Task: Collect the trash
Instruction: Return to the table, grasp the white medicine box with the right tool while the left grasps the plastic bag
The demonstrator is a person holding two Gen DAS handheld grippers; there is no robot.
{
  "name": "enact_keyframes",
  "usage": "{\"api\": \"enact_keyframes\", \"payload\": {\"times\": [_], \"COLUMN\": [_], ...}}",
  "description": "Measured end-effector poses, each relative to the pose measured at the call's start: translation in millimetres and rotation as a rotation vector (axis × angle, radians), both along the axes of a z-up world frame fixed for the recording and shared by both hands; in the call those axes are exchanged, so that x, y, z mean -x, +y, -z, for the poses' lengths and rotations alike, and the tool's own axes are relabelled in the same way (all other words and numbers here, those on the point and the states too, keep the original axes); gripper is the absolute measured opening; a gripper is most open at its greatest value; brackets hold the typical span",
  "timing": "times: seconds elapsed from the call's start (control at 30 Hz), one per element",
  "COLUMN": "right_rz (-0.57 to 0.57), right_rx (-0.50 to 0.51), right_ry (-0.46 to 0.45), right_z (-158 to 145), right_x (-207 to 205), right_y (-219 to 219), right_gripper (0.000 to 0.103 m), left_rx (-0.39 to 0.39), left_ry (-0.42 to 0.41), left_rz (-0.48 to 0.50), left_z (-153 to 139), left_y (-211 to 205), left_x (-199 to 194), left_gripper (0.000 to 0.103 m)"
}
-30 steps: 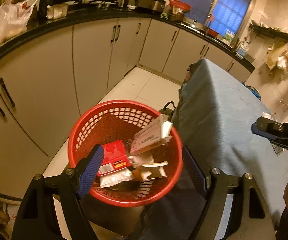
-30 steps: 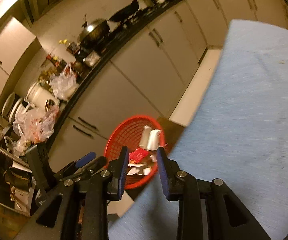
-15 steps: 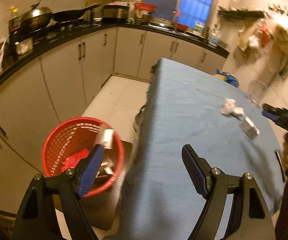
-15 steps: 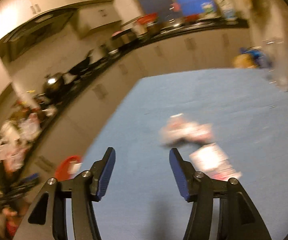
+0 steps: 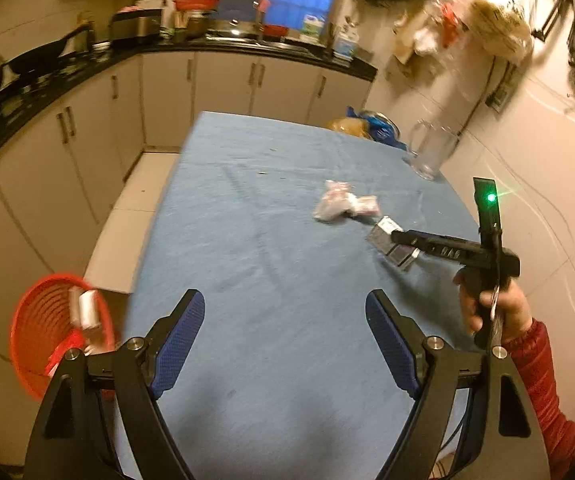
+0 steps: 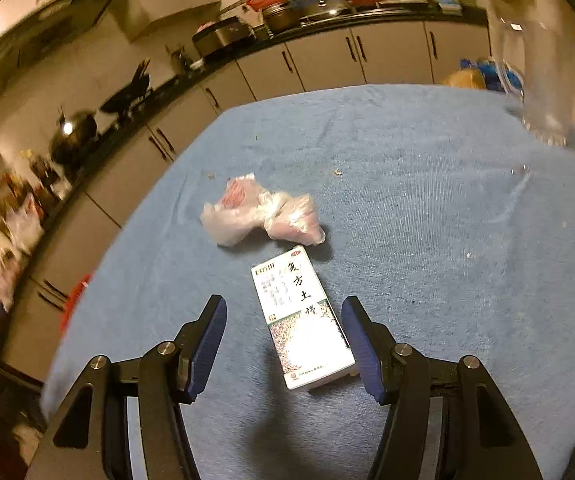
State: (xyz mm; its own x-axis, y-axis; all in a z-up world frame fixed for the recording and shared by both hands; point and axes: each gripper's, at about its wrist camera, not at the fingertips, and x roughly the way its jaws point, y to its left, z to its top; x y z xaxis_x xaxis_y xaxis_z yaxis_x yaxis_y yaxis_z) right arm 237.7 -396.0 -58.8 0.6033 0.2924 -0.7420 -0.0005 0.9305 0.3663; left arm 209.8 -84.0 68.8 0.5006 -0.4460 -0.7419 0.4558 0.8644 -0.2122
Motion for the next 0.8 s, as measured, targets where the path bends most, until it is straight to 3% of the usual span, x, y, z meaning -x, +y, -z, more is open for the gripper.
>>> {"api": "enact_keyframes", "payload": {"times": [0.07,0.1,0.27,0.37,0.53,0.73,0.8], "right_rz": [-0.005,-0.008,0.011,0.06,0.137,0.174,0.18], "right_rx": [0.023,0.028,0.01,-0.058,-0.162,-0.212,-0.227], "right_ry": [0.005,0.01,-0.019,-0.06,-0.093,-0.12,-0.124], "right_z": [3.1,5.6,0.8,-8.9,-13.8,-23.4,-25.1], "right_x": [1.0,1.4,13.7,22.2,31.1,35.5,36.8], "right_y": [1.8,1.7,-11.2,-26.8,-53.0,-62.4,-64.3], "right_gripper": [0.059,0.042,0.042,0.042,0.042,0.042,0.042], "left_rx": [-0.014,-0.019,-0.011,-0.003,0.007,0.035,0.024], "left_ry": [0.021,0.027,0.063,0.089,0.143,0.225,0.227], "left_rz": [0.029,0.039,0.044,0.023,-0.005,0.008,0.005], "left_z": [4.2,6.7,21.5,35.7,62.7,95.6,104.2], "left_y": [-28.7,-43.9,-104.9,-130.7,-160.0,-181.5,-187.3], "left_x": [-13.6,-21.4,-65.8,-99.4,-146.7,-183.8,-188.0], "left_gripper": [0.082,0.082,0.082,0.082,0.082,0.081,0.071]}}
